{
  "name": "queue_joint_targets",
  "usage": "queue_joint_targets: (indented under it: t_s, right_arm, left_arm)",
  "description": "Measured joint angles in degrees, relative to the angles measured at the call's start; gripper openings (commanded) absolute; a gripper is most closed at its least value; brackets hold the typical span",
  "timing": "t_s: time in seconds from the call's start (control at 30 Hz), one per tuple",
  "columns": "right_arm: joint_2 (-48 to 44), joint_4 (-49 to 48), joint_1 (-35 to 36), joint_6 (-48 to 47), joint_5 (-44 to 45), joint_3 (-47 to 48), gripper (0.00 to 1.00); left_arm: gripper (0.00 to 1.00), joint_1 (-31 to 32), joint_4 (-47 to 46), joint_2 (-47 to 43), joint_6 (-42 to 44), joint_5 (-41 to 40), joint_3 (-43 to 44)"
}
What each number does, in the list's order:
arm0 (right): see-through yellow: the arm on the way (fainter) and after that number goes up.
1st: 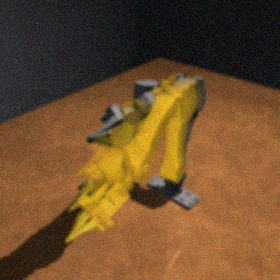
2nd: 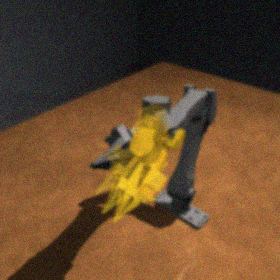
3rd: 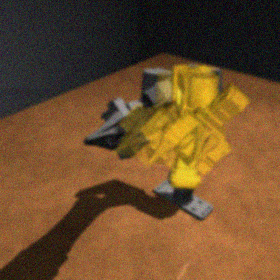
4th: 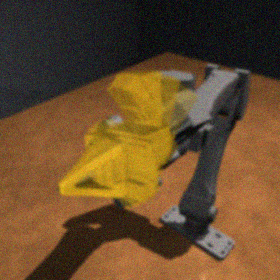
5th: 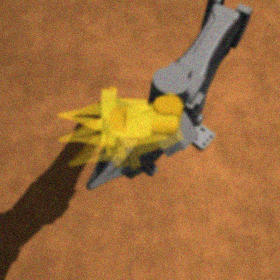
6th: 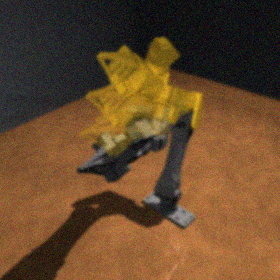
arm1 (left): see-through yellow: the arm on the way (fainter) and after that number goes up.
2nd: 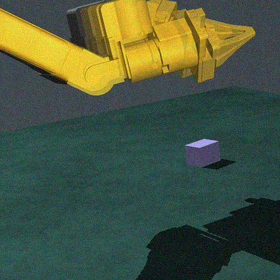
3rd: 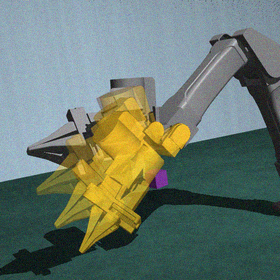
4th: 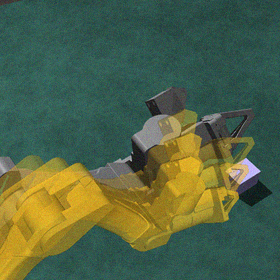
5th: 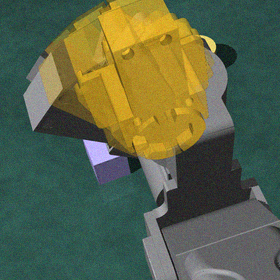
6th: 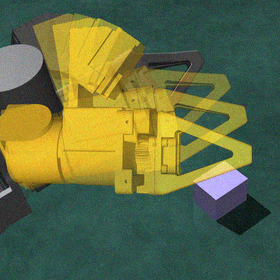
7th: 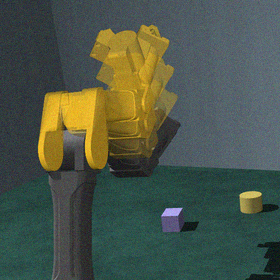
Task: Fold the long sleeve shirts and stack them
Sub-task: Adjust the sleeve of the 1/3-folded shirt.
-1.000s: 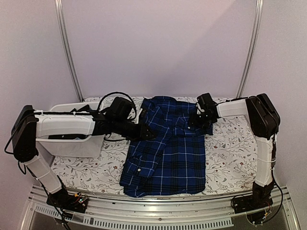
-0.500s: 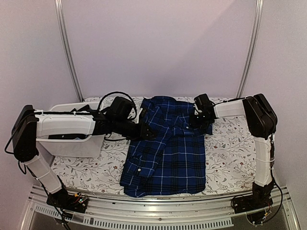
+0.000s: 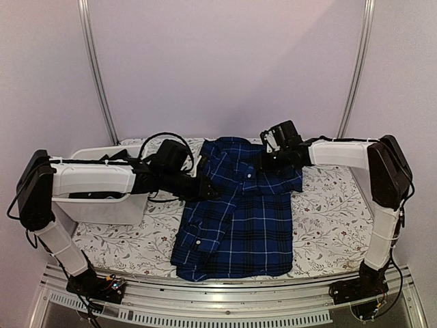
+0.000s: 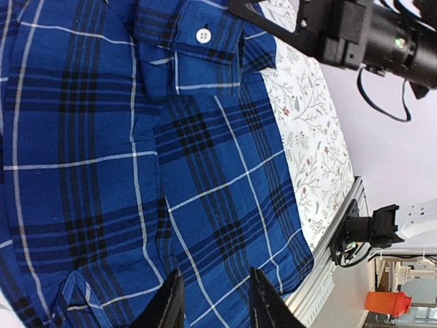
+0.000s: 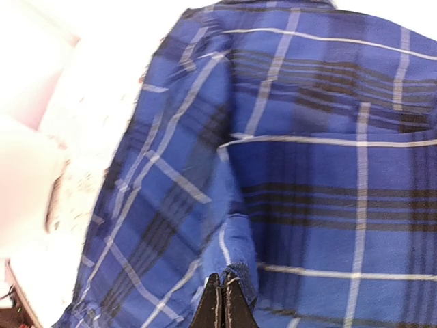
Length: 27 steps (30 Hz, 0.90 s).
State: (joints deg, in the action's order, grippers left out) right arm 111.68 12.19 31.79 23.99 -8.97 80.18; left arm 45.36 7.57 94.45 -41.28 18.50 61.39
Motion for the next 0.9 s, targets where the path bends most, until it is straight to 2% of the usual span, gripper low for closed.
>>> queue_joint_targets:
  t_s: [0.3, 0.53, 0.67, 0.77, 0.8, 0.9]
  right_arm:
    - [-1.4, -0.5, 8.4, 0.1, -6.5, -1.0, 0.0]
    - [4.3, -1.1, 13.1, 0.8, -13.1, 3.3, 0.0]
    - [7.9, -0.9, 13.6, 1.7, -14.8, 5.6, 0.21]
    - [9.2, -0.9, 13.2, 2.6, -15.2, 6.9, 0.44]
    - [9.1, -0.9, 13.0, 2.9, -15.1, 6.9, 0.47]
    - [9.0, -1.0, 12.0, 3.9, -14.4, 6.7, 0.48]
  left_arm:
    - [0.34, -1.1, -1.3, 0.0, -1.2, -1.2, -2.4]
    - [0.41, -3.1, -2.3, 0.0, -1.9, -1.9, -4.1]
    - [0.49, -5.3, -3.9, 0.5, -1.9, -2.4, -4.2]
    - [0.52, -7.0, -6.3, 2.3, -1.7, -2.3, -4.1]
    - [0.52, -7.3, -6.8, 3.3, -1.5, -2.2, -3.9]
    - [0.52, -7.6, -6.9, 6.9, -0.9, -1.9, -2.0]
